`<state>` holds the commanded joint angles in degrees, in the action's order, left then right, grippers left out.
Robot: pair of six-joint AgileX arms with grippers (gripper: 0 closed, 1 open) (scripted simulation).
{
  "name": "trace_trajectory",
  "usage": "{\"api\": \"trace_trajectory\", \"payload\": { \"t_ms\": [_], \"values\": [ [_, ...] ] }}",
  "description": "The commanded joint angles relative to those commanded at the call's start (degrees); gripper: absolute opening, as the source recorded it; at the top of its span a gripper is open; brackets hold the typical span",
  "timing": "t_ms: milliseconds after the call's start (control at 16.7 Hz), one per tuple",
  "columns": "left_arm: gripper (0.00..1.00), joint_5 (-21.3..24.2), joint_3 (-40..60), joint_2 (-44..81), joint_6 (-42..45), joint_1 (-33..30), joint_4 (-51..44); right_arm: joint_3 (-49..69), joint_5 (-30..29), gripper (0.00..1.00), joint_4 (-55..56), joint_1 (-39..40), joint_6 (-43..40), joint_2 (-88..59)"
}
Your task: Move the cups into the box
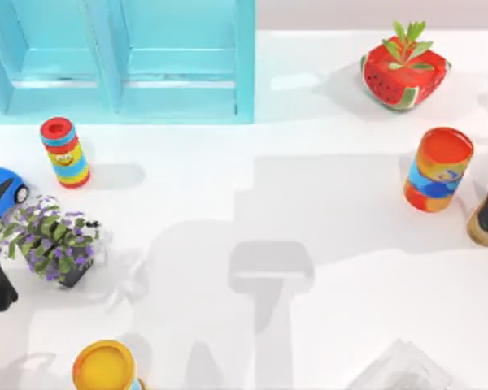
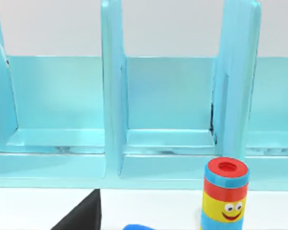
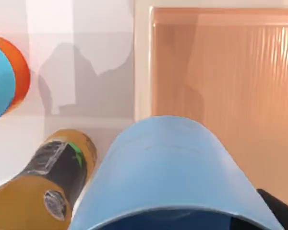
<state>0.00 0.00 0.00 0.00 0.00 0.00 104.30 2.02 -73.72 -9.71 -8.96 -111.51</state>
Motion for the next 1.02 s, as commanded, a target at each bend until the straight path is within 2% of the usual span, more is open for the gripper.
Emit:
{"api": "trace_trajectory", "payload": {
  "t_ms": [240,420,840,1020],
  "values": [
    [1.0,0.0,0.0,0.0,0.0,0.0,0.0,-1.85,-0.7,0.0,-5.15,-13.31,-12.9,0.27],
    [1.0,0.0,0.0,0.0,0.0,0.0,0.0,-2.67,-0.55,0.0,-7.62,-19.81,-19.48,1.79],
    [1.0,0.0,0.0,0.0,0.0,0.0,0.0,-2.84,-0.41,0.0,-7.89,-21.37,-21.43,2.32],
    [1.0,0.0,0.0,0.0,0.0,0.0,0.0,-6.88,-0.43,0.0,-4.01,-20.8,-21.19,2.69]
  ]
}}
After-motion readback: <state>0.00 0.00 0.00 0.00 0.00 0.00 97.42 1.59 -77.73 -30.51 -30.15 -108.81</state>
